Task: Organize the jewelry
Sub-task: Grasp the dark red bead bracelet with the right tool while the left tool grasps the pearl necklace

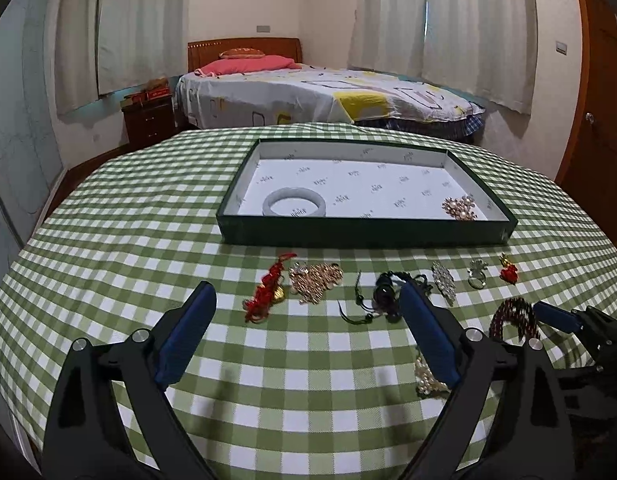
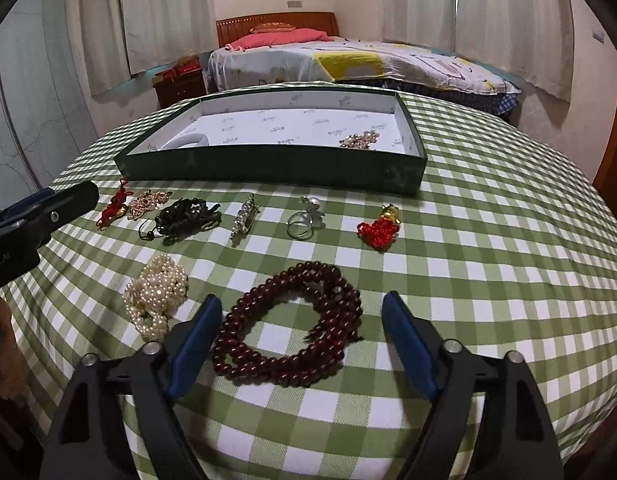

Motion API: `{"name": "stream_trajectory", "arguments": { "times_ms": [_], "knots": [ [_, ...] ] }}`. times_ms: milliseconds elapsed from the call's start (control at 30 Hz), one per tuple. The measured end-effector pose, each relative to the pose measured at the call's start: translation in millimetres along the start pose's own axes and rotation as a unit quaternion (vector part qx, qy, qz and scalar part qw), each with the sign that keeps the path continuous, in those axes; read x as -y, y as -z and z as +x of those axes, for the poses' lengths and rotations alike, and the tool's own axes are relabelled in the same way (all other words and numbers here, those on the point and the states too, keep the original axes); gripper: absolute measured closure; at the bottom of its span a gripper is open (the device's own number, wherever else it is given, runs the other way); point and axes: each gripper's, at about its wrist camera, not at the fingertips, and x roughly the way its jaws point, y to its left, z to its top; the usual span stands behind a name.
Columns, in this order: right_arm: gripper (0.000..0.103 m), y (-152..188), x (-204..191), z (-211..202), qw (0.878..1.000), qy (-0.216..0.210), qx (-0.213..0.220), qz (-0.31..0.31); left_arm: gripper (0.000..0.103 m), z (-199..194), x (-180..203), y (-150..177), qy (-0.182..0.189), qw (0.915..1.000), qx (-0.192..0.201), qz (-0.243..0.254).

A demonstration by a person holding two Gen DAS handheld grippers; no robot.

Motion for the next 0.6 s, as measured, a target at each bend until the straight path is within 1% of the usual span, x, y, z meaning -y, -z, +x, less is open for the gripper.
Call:
{"name": "stream_trajectory", "arguments": {
  "times_ms": [33,67,100,133,200,267,600],
  "knots": [
    [0.044,1.0,0.0,-1.2,1.000,0.005,0.002,-0.001,0.012,1.0,1.6,0.7,0.002,1.0000,-0.002,0.001],
    [0.053,1.7,1.0,-2.6,1.000,0.008,0.003,-0.003,0.012,1.4,4.0,2.3,0.004,1.0000,-0.005,0.004],
    [0.059,1.2,2.4,-3.1,1.000,0.006,0.003,-0.002,0.012,1.8,7.9,4.3,0.007,0.9999,-0.008,0.008],
    [0.062,2.0,4.6,-4.0,1.000,0.004,0.004,0.000,0.012,2.4,10.8,5.1,0.011,0.9998,-0.010,0.011],
    [0.075,1.2,7.9,-5.0,1.000,0.002,0.006,0.004,0.012,2.7,18.6,7.8,0.019,0.9995,-0.015,0.019],
    [0.080,1.8,14.1,-6.5,1.000,-0.004,0.007,0.014,0.012,3.7,25.1,10.0,0.027,0.9992,-0.019,0.024],
    [0.082,2.5,32.1,-11.1,0.999,-0.006,0.015,0.041,0.013,19.3,53.7,21.5,0.060,0.9958,-0.057,0.040]
  ]
}}
